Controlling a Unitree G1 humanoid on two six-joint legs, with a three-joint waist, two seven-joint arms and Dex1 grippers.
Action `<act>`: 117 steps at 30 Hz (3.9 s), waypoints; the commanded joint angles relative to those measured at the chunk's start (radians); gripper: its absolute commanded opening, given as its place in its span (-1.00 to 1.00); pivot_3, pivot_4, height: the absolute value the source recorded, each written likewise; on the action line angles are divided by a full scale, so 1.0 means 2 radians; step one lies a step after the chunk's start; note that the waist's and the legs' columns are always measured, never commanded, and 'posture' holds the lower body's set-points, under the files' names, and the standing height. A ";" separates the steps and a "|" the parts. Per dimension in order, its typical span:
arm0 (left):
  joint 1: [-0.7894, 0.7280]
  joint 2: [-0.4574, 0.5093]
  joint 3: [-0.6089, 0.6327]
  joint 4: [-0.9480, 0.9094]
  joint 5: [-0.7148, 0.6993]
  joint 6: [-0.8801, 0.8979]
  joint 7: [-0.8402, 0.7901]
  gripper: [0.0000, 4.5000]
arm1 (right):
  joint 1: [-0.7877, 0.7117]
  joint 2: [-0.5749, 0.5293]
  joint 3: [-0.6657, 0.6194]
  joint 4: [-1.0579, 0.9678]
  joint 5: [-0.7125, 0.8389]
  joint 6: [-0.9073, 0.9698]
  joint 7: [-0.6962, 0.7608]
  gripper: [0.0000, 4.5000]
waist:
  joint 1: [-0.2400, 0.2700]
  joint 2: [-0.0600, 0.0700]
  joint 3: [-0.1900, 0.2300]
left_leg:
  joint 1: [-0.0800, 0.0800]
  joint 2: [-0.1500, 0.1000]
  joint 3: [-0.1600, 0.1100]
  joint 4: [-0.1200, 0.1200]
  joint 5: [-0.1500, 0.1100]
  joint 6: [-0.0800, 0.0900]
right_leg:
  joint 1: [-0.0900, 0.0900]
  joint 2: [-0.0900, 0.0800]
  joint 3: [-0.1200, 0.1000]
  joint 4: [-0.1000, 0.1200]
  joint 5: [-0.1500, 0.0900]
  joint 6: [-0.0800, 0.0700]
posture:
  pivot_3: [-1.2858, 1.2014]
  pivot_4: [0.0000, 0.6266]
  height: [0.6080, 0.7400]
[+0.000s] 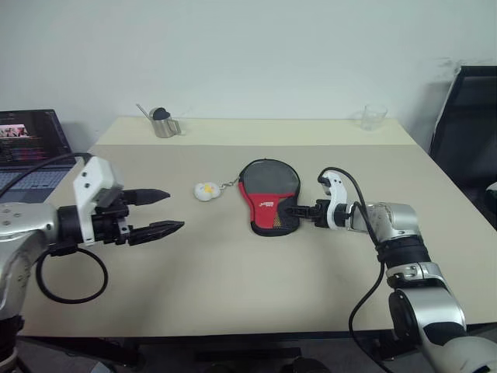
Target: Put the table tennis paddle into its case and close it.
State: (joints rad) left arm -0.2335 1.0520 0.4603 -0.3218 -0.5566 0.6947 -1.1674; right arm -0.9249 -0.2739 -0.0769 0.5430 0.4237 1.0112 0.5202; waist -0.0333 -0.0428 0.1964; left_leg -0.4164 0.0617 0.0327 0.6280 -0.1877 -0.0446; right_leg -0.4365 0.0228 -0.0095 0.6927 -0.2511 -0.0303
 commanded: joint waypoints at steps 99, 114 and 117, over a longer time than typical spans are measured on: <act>-0.131 0.034 -0.156 0.094 0.007 -0.033 -0.056 0.71 | 0.342 -0.043 0.024 -0.546 0.171 0.299 -0.052 -0.79 | 0.001 -0.003 -0.002 | -0.001 0.000 0.000 -0.005 0.000 0.000 | 0.000 0.001 -0.001 -0.006 0.000 -0.001 | 0.03 -0.52 1.00; -0.131 0.024 -0.152 0.102 0.020 -0.050 -0.040 0.71 | 0.258 -0.156 0.033 -0.476 0.154 0.205 0.023 0.66 | 0.001 -0.004 -0.003 | 0.000 0.000 -0.001 -0.001 0.000 0.000 | 0.002 0.002 0.000 -0.006 0.001 0.001 | 0.03 -0.52 1.00; -0.131 0.019 -0.150 0.103 0.021 -0.055 -0.034 0.71 | 0.250 -0.191 0.051 -0.454 0.138 0.168 0.048 0.66 | 0.002 -0.004 -0.003 | 0.000 0.000 -0.001 -0.001 0.000 0.000 | 0.003 0.001 0.000 -0.006 0.001 0.001 | 0.03 -0.52 1.00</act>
State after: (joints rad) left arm -0.4848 1.0902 0.1356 -0.1078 -0.5161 0.6024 -1.2456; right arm -0.4135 -0.6335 0.0173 -0.3663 0.7092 1.3926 0.5786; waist -0.0300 -0.0511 0.1911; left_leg -0.4170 0.0617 0.0311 0.6262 -0.1883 -0.0444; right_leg -0.4314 0.0259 -0.0106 0.6807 -0.2487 -0.0288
